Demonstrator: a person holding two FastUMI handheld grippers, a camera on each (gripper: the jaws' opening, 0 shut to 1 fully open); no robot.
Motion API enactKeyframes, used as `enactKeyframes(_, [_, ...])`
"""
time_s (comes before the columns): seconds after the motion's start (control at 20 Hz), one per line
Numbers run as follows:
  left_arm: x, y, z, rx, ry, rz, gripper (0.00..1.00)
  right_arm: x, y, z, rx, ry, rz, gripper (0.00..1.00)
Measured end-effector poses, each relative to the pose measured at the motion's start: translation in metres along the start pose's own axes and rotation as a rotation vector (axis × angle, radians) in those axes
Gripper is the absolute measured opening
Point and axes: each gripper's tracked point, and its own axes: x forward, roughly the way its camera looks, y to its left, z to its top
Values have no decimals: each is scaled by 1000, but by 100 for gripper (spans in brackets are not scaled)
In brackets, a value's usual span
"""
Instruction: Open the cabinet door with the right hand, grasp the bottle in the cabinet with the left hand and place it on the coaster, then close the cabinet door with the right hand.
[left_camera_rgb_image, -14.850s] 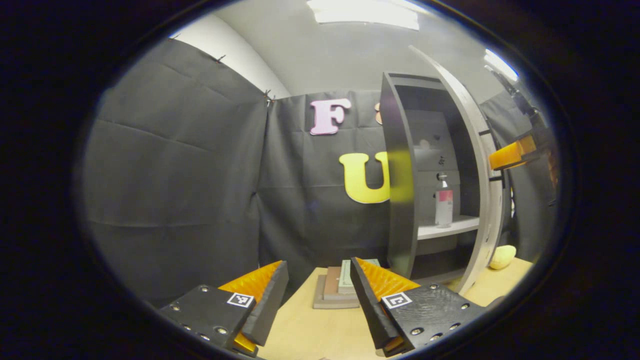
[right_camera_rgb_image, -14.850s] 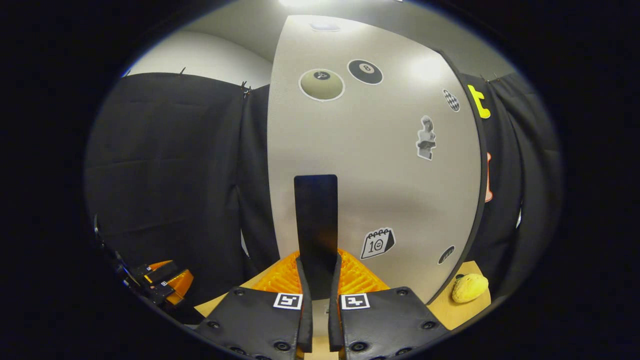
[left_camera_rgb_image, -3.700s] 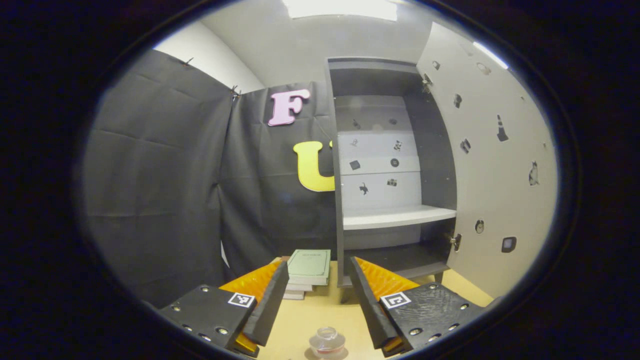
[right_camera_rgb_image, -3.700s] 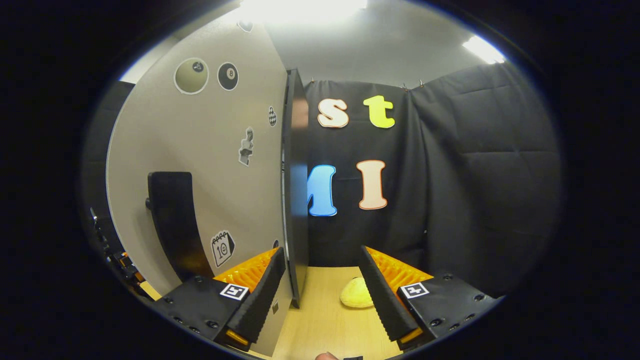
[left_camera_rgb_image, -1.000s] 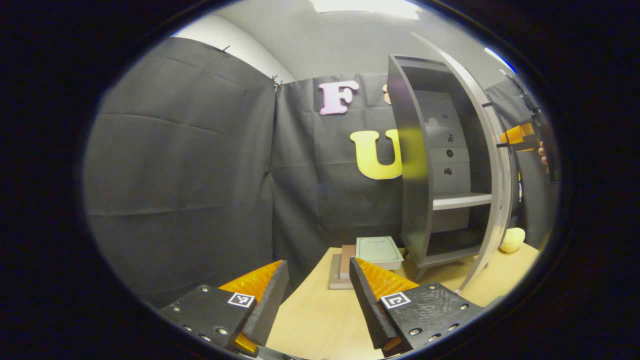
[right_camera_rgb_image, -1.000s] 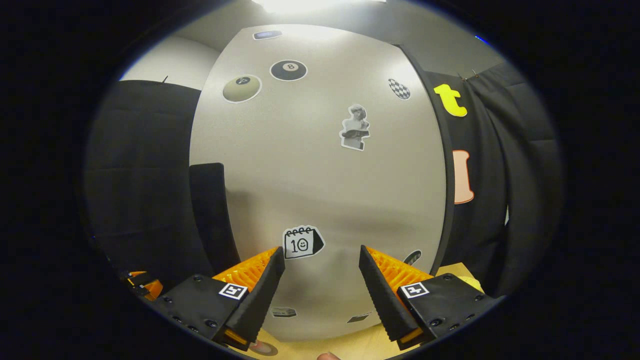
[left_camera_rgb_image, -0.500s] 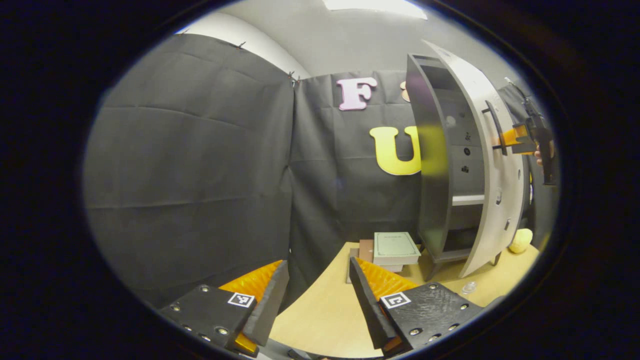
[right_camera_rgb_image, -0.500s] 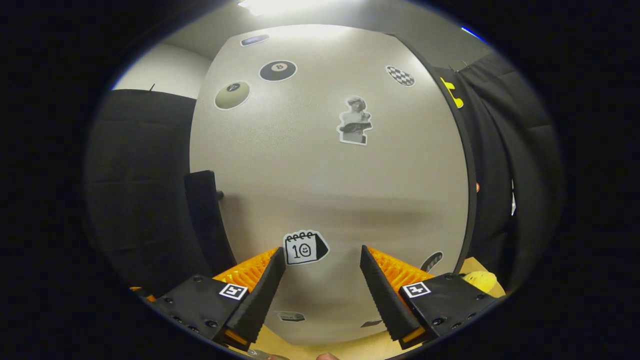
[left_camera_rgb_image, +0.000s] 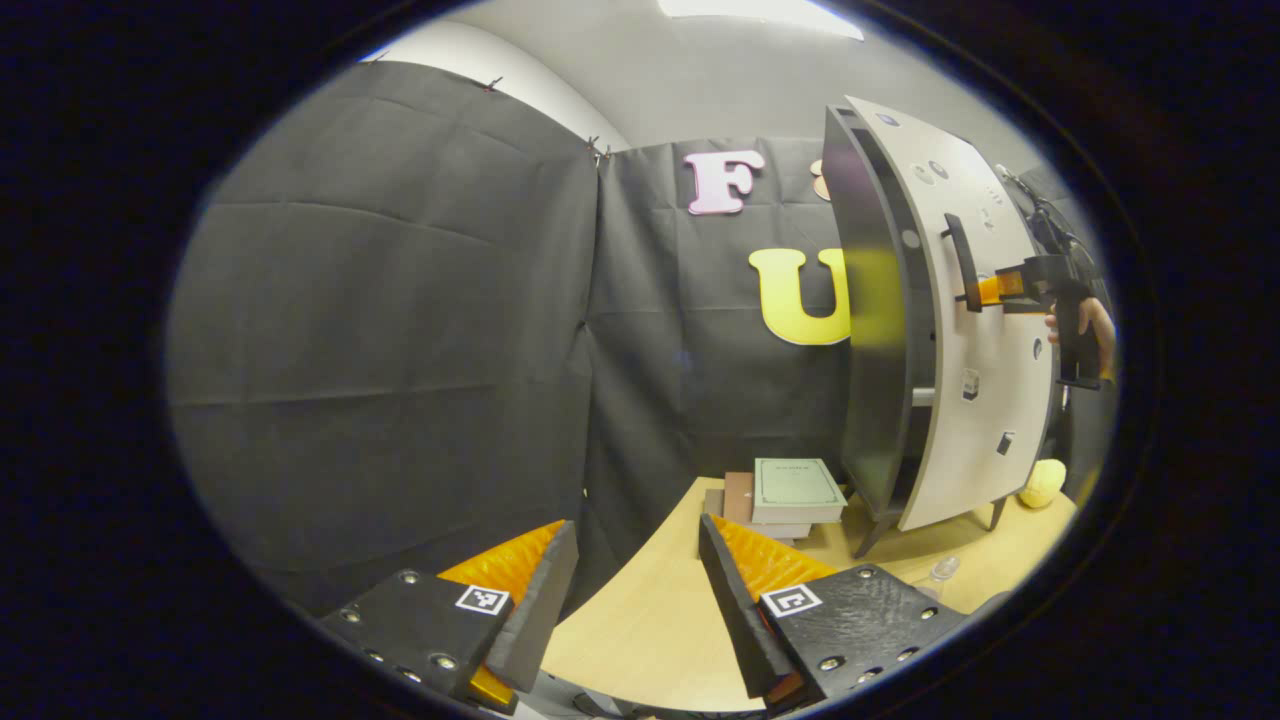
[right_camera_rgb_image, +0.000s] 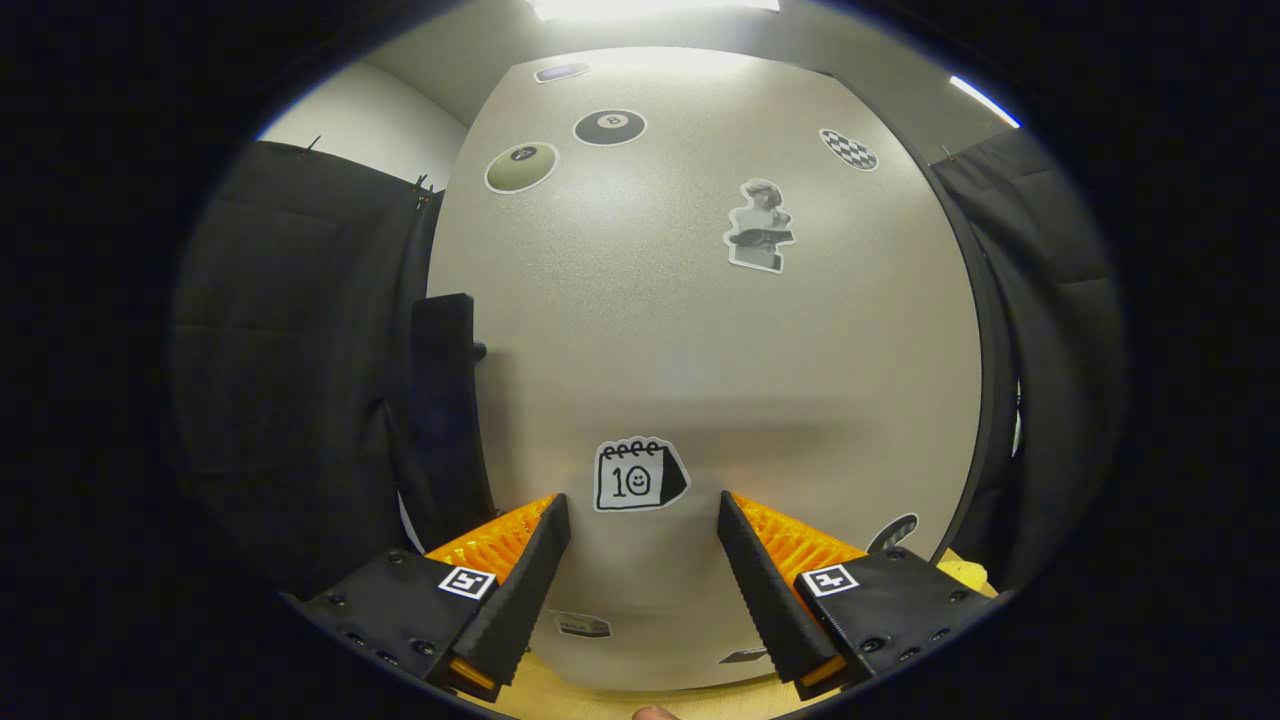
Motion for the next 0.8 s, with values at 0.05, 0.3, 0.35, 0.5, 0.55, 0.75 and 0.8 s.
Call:
enactKeyframes(0.05, [0, 0, -1, -2, 5, -4, 73, 0, 0, -1, -16, -2, -13, 95])
enactKeyframes(0.3, [-2, -5, 2, 4, 9, -41, 73, -2, 1, -2, -50, 0, -49, 94])
enactKeyframes(0.35, [-3, -6, 4, 8, 3, -48, 73, -2, 1, -2, -44, 3, -47, 94])
enactKeyframes(0.5, [-10, -20, 22, 14, -21, -77, 73, -6, -3, 2, -26, 4, -35, 90])
enactKeyframes(0.55, [-9, -35, 26, 17, -27, -86, 76, -9, -8, 6, -27, -3, -33, 90])
enactKeyframes(0.75, [4, -84, 36, 25, -41, -131, 76, -47, -28, 18, -44, -18, -15, 95])
enactKeyframes(0.8, [4, -97, 41, 26, -49, -149, 76, -58, -32, 21, -47, -22, -7, 95])
